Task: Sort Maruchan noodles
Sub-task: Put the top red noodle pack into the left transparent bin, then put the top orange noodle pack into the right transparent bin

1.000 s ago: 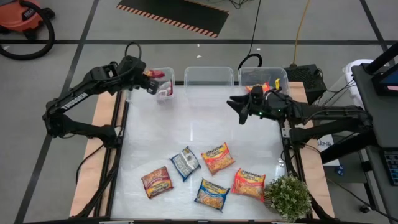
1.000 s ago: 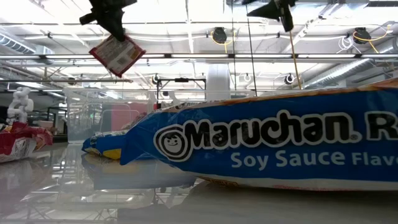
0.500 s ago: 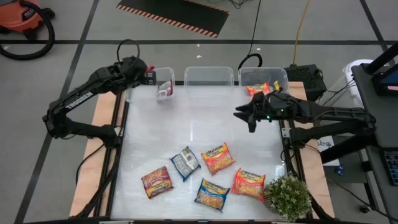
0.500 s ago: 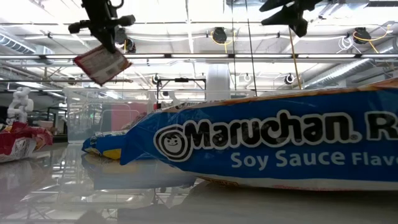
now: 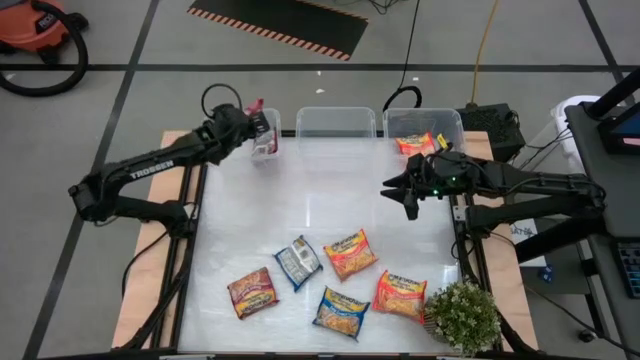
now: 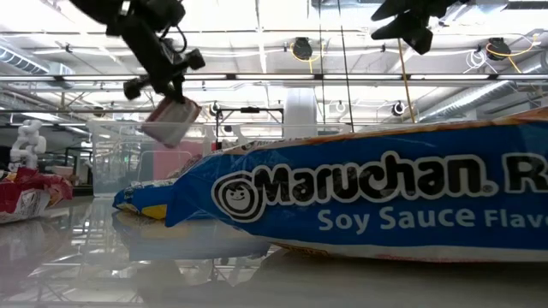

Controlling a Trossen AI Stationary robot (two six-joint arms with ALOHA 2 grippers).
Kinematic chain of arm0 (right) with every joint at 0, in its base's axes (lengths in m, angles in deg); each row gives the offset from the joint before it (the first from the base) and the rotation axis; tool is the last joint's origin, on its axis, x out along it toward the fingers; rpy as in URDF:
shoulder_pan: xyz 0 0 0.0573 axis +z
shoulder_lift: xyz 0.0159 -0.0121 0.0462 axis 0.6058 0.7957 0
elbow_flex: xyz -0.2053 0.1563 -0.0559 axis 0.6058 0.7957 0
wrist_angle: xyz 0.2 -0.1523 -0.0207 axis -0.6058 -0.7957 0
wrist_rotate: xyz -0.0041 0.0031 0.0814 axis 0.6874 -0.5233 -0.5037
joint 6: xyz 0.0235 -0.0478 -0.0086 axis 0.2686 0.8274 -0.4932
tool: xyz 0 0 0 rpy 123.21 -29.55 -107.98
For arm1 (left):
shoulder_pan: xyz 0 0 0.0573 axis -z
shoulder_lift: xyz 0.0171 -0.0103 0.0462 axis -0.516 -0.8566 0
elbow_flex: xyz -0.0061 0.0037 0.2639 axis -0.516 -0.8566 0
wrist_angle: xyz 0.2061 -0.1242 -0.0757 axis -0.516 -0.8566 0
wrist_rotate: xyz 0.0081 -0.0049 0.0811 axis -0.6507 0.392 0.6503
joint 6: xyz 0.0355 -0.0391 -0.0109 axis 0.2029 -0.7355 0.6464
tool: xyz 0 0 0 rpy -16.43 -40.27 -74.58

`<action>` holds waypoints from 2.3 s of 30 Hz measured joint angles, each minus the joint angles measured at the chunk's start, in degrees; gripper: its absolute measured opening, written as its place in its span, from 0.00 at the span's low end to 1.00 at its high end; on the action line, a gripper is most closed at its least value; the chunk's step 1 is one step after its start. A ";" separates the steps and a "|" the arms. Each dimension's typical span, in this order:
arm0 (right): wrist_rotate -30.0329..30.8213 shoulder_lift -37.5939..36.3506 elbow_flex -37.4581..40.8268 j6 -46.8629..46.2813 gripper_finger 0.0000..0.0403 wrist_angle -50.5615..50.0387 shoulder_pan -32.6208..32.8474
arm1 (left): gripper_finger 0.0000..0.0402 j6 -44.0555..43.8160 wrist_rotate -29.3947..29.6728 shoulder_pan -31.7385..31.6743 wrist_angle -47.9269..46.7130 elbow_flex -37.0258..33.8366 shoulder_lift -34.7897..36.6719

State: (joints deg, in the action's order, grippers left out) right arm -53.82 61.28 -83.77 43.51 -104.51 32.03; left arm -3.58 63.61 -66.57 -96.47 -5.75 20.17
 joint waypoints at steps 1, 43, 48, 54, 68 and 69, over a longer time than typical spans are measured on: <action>0.00 0.00 0.00 0.52 0.37 -0.12 0.00 | 0.01 -0.25 0.17 0.00 2.81 -1.80 0.00; 10.94 6.92 0.02 -32.81 0.37 19.99 7.40 | 0.36 2.52 -47.37 1.02 24.31 -11.58 13.10; 10.93 14.00 0.02 -35.69 0.37 25.53 10.63 | 0.36 6.29 -48.44 5.03 14.06 -11.58 18.83; 10.57 21.61 -1.60 -39.19 0.37 29.07 12.58 | 0.36 8.00 -48.41 11.12 3.86 -11.58 24.85; 5.83 30.41 -17.89 -36.96 0.38 -2.90 13.25 | 0.36 11.36 -44.83 23.55 -12.81 -11.58 27.07; 5.44 30.57 -18.26 -37.09 0.39 -5.10 13.20 | 0.36 11.21 -44.04 24.20 -12.78 -11.58 27.07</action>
State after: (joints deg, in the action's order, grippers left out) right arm -48.39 91.85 -102.03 6.41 -109.61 45.22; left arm 7.63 19.56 -42.37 -109.26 -17.32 47.24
